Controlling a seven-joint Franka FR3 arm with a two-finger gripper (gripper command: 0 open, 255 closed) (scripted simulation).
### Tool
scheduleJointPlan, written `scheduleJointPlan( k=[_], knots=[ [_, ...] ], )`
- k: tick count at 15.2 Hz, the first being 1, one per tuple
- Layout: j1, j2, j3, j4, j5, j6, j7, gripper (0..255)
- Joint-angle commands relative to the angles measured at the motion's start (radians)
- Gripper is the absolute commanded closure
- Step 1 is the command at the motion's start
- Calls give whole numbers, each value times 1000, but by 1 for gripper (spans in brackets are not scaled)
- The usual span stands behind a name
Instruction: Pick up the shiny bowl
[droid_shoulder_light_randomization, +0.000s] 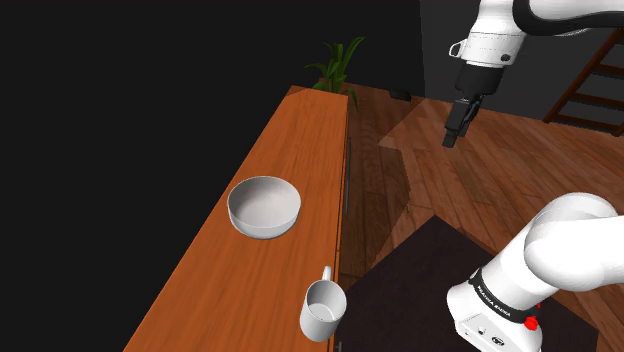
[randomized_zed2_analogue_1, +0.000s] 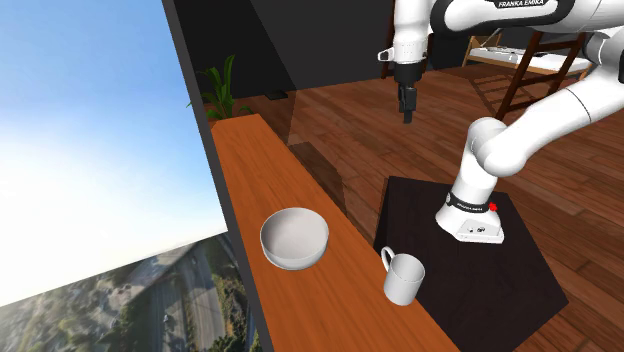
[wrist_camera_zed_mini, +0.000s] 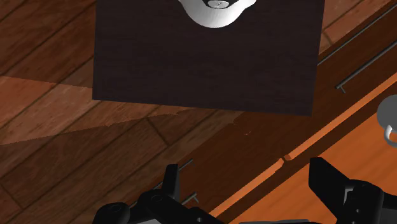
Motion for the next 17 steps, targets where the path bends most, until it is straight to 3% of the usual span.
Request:
scheduleJointPlan(
  k=[1, 9, 17],
  knots=[
    [0, 0, 0, 0, 0, 0, 0, 0],
    [39, 157, 121, -57, 96, 265, 144, 0],
    [60, 401, 238, -18, 137, 523, 286, 0]
  ],
)
